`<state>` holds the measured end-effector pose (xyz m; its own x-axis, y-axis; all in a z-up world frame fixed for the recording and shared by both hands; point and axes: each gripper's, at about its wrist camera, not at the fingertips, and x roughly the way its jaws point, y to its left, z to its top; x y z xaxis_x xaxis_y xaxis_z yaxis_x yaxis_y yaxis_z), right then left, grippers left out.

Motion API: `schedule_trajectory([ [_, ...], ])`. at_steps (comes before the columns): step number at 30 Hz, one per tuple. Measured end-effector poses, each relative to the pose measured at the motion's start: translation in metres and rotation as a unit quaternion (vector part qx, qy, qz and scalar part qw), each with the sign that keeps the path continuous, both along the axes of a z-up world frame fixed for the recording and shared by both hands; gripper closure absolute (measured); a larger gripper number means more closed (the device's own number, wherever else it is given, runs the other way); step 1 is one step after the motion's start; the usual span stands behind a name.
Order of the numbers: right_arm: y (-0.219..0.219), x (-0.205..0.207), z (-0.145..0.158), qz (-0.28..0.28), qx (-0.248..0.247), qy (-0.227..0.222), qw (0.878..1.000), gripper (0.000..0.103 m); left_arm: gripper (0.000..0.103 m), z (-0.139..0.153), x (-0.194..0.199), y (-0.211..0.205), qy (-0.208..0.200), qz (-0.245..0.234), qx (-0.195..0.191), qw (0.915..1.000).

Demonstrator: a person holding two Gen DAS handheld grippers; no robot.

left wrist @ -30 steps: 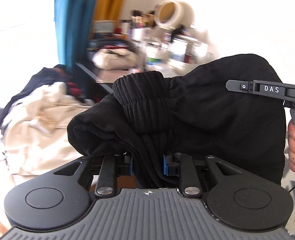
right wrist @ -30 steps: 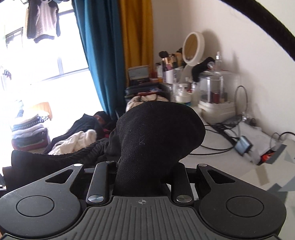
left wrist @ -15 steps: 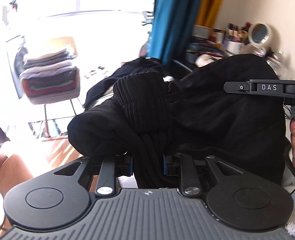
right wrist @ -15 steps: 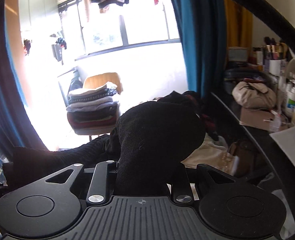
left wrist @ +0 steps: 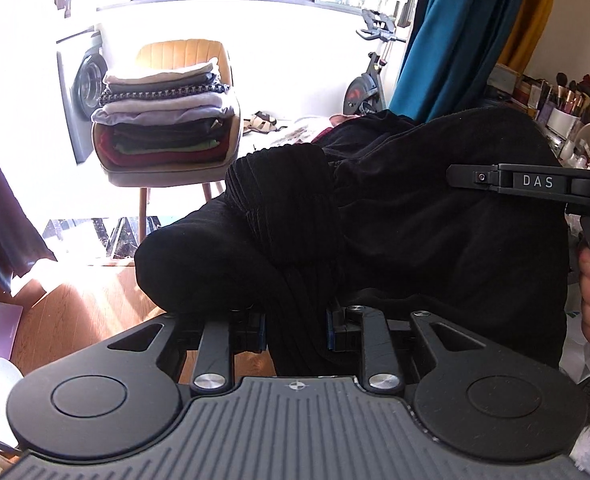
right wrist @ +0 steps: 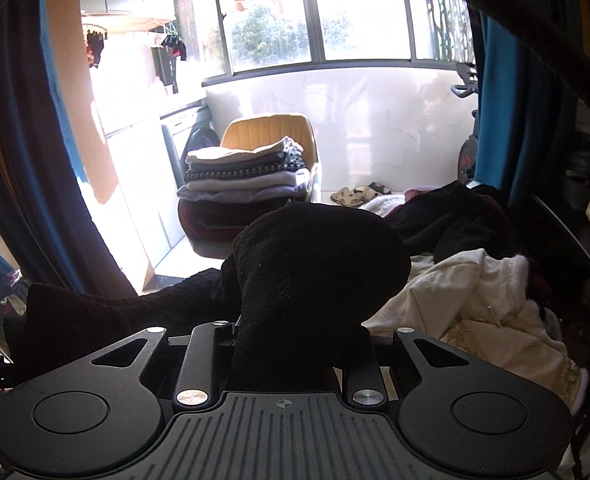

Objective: Fold clothes
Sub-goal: 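Carry the held trousers with both tools toward the tan chair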

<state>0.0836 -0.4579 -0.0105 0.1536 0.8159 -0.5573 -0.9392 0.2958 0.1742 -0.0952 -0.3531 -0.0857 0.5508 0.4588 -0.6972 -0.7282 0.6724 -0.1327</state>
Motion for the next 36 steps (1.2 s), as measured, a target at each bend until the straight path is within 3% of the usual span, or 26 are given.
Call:
schedule_trajectory([
  [8, 0.144, 0.048, 0.008, -0.022, -0.006, -0.008, 1.0, 0.082, 0.078, 0.014, 0.01, 0.123, -0.013, -0.021, -0.003, 0.9997],
  [16, 0.269, 0.07, 0.005, -0.05, -0.015, -0.03, 0.998, 0.082, 0.078, 0.007, 0.012, 0.235, -0.033, -0.057, 0.0, 0.9978],
  [21, 0.367, 0.063, -0.004, -0.082, -0.006, -0.036, 0.996, 0.082, 0.078, 0.003, 0.01, 0.339, -0.036, -0.093, 0.013, 0.9949],
  [24, 0.431, 0.055, -0.003, -0.103, -0.011, -0.015, 0.995, 0.082, 0.078, 0.011, 0.004, 0.405, -0.033, -0.106, 0.007, 0.9938],
  [27, 0.489, 0.04, 0.002, -0.112, -0.008, -0.028, 0.993, 0.082, 0.077, 0.021, -0.003, 0.465, -0.029, -0.126, 0.015, 0.9914],
  [36, 0.616, 0.05, 0.0, -0.132, -0.002, -0.035, 0.991, 0.082, 0.077, 0.021, 0.014, 0.598, -0.043, -0.126, 0.008, 0.991],
])
